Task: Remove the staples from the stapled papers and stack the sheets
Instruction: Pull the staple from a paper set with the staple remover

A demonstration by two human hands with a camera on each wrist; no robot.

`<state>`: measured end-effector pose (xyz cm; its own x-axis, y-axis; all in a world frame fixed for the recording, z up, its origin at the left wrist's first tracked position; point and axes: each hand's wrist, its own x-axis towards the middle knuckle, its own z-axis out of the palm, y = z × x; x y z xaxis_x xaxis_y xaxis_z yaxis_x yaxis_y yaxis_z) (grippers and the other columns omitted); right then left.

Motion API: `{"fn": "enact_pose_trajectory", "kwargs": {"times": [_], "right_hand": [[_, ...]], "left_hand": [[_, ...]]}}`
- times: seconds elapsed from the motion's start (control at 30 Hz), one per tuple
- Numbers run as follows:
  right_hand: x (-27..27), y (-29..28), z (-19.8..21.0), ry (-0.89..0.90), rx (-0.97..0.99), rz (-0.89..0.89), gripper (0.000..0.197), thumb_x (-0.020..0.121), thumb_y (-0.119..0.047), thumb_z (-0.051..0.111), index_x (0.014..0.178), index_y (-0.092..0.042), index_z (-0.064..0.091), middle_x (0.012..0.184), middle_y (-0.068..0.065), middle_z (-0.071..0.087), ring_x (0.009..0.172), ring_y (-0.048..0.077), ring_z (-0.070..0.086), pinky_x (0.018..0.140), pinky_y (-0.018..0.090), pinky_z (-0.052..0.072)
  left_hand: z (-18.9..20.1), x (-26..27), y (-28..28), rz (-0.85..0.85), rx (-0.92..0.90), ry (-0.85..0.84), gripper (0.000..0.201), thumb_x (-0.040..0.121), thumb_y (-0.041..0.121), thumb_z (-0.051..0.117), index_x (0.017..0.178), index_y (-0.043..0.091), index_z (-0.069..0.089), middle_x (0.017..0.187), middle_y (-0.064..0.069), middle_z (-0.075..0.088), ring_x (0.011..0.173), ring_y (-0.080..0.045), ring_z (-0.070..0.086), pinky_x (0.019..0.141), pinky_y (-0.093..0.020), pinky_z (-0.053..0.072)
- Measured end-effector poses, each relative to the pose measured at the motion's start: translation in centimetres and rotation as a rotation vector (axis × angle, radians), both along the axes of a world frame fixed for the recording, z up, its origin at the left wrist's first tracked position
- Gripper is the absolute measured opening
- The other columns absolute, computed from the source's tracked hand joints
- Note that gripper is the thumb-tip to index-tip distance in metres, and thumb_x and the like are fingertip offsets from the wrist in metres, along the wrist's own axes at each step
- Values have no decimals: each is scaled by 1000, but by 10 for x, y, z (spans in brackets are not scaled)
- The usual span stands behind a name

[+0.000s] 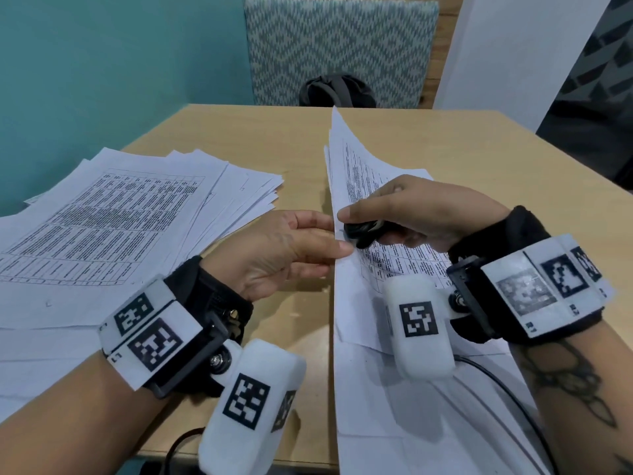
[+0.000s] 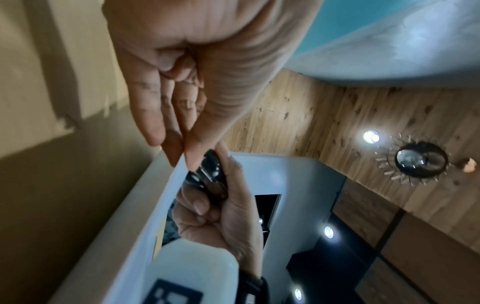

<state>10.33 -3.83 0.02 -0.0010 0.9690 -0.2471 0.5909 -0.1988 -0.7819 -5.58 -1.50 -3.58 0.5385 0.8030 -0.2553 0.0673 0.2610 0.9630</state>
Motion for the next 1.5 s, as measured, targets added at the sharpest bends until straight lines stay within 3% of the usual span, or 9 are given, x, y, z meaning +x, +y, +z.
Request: {"fn": "enact_pose_trajectory", "kwargs": {"times": [0.2, 0.33, 0.4, 0.53, 0.7, 0.97, 1.1, 1.23, 1.5], "right_hand": [[-7, -5, 1, -75, 89, 13, 27, 76, -35, 68, 59, -14, 69, 51, -1, 59, 42, 9, 34, 41, 19, 24], [-14, -6, 0, -246, 171, -40, 46, 75, -33, 70, 80, 11, 62, 63, 13, 50, 57, 18, 36, 57, 27, 28], [-18, -8, 2, -326, 194, -45, 43, 75, -32, 70, 79, 10, 61, 66, 18, 55, 55, 16, 37, 55, 27, 27], [-24, -13, 8, -436, 207, -50, 35, 77, -30, 67, 73, 4, 63, 59, 5, 47, 47, 14, 32, 46, 25, 24], [-27, -15, 7, -583, 289, -77, 24, 75, -28, 64, 63, -10, 52, 59, 0, 49, 66, 23, 49, 49, 26, 31], [-7, -12, 14, -478, 286, -152, 29, 78, -28, 63, 78, 0, 72, 73, 6, 72, 52, 16, 45, 46, 24, 32], [8, -16, 19, -687, 228, -226, 33, 80, -34, 63, 63, -6, 58, 62, 4, 57, 58, 22, 49, 48, 24, 28], [17, -24, 25, -892, 139, -252, 52, 83, -52, 59, 59, -11, 37, 59, 2, 42, 53, 17, 38, 48, 26, 22], [42, -38, 24, -682, 129, -314, 56, 86, -59, 49, 83, -4, 61, 81, 10, 64, 72, 24, 56, 62, 30, 39]], "left_hand": [[0, 3, -2, 24, -42, -11, 22, 73, -8, 63, 84, 11, 64, 72, -2, 69, 57, -8, 62, 56, -17, 54], [-2, 6, -4, 38, -55, 3, 21, 76, -9, 61, 79, 11, 63, 65, -1, 66, 52, -7, 59, 54, -17, 53], [-3, 6, -4, 44, -59, -1, 21, 76, -10, 60, 79, 10, 62, 64, -2, 65, 50, -7, 59, 53, -18, 53], [-3, 7, -5, 58, -66, -24, 22, 77, -13, 58, 79, 9, 60, 65, -4, 65, 49, -8, 59, 51, -18, 53], [-4, 7, -3, 67, -87, -30, 20, 77, -13, 57, 82, 6, 58, 67, -7, 64, 47, -10, 60, 49, -19, 54], [-7, 5, 3, 50, -115, 23, 15, 79, 9, 66, 68, 12, 56, 72, -6, 66, 52, -11, 61, 56, -21, 55], [-9, 5, 4, 56, -117, 66, 19, 84, 4, 61, 66, 8, 56, 71, -8, 61, 46, -11, 60, 46, -19, 53], [-9, 5, 5, 26, -108, 115, 14, 83, 7, 63, 69, 9, 59, 75, -8, 61, 50, -12, 58, 49, -19, 53], [0, 6, 1, -25, -56, 129, 10, 86, 7, 59, 77, 7, 58, 84, -14, 64, 55, -16, 62, 49, -24, 55]]}}
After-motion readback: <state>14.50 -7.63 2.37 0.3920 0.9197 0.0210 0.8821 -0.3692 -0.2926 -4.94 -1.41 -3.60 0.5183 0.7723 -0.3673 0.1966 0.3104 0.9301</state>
